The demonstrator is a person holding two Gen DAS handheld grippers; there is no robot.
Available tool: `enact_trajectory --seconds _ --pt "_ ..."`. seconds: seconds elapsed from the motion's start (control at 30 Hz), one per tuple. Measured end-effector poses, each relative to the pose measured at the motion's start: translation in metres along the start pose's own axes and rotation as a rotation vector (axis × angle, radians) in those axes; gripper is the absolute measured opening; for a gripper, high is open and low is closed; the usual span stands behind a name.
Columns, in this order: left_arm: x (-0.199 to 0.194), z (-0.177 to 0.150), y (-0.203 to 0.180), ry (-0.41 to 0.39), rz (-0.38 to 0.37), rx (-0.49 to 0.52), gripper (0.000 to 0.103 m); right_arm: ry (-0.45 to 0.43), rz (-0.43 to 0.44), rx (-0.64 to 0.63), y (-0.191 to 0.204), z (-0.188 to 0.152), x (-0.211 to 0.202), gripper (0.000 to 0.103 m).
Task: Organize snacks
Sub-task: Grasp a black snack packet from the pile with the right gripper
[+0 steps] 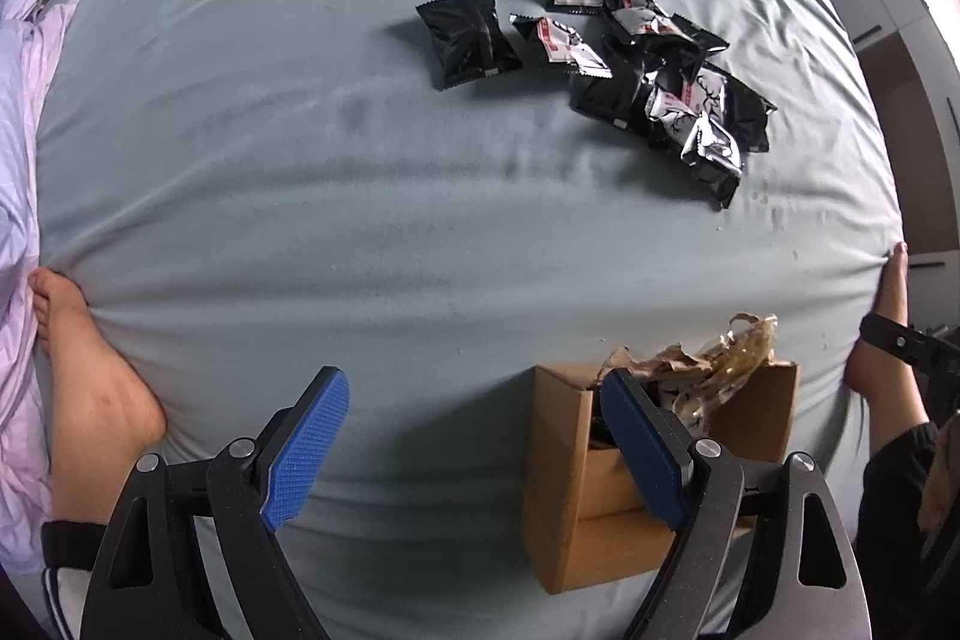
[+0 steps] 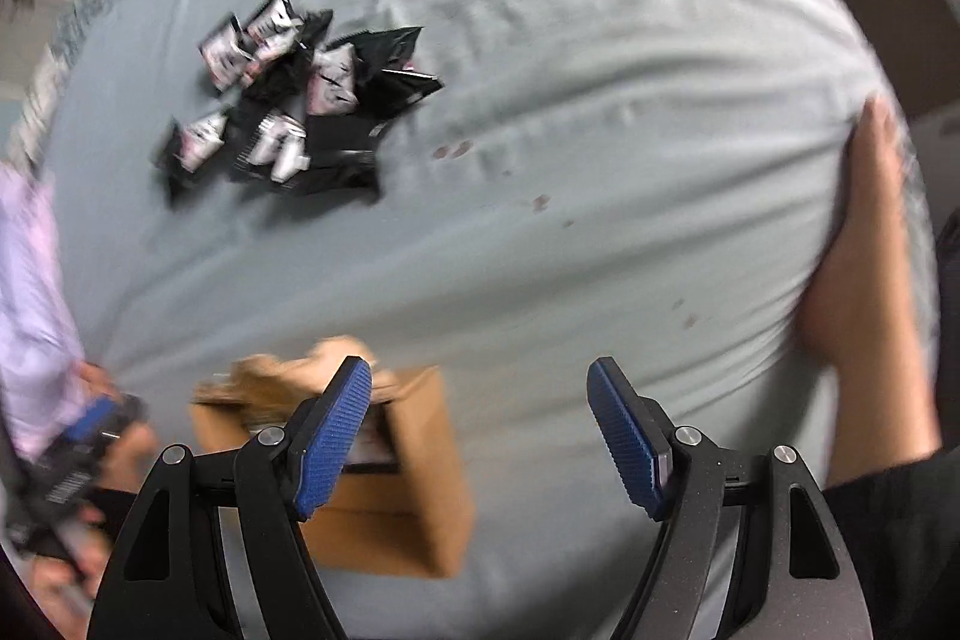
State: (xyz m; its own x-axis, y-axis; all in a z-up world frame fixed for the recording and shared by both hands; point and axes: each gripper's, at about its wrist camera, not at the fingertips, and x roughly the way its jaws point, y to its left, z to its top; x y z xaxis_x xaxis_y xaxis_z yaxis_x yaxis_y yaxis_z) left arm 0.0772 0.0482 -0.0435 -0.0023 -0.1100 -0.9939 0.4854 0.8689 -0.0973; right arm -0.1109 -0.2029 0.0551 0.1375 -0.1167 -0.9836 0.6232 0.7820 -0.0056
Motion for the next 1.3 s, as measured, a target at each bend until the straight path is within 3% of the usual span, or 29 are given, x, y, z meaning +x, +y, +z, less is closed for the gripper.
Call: enact_trajectory --seconds 0.07,0.23,0.4,0.53,0.73,1.03,1.17,1.3 --pt "0.003 0.0 -0.001 0.006 0.003 0.005 0.087 -0.038 -0.081 -0.074 0.014 0.001 -0.002 0.074" --pt "0.012 0.001 -0.002 0.024 0.025 0.022 0.087 -0.045 0.059 -0.045 0.022 0.007 -0.001 0.074" --pt "0.022 0.004 0.003 0.046 0.034 0.003 0.087 -0.032 0.051 -0.038 0.024 0.02 0.021 0.074" --pt "0.021 0.008 0.006 0.052 0.018 -0.026 0.087 -0.041 0.147 -0.017 0.019 0.034 0.035 0.074" --pt "0.019 0.016 0.013 0.036 -0.023 -0.061 0.087 -0.017 0.214 -0.023 0.024 0.055 0.073 0.074" --pt "0.043 0.023 0.02 0.082 0.0 -0.104 0.087 0.039 0.236 -0.104 0.091 0.098 0.113 0.074" --pt "0.044 0.028 0.019 0.063 0.038 -0.093 0.087 0.081 0.14 -0.167 0.102 0.117 0.131 0.074" --pt "0.042 0.029 0.022 0.055 0.032 -0.113 0.087 0.1 0.153 -0.22 0.097 0.113 0.137 0.054"
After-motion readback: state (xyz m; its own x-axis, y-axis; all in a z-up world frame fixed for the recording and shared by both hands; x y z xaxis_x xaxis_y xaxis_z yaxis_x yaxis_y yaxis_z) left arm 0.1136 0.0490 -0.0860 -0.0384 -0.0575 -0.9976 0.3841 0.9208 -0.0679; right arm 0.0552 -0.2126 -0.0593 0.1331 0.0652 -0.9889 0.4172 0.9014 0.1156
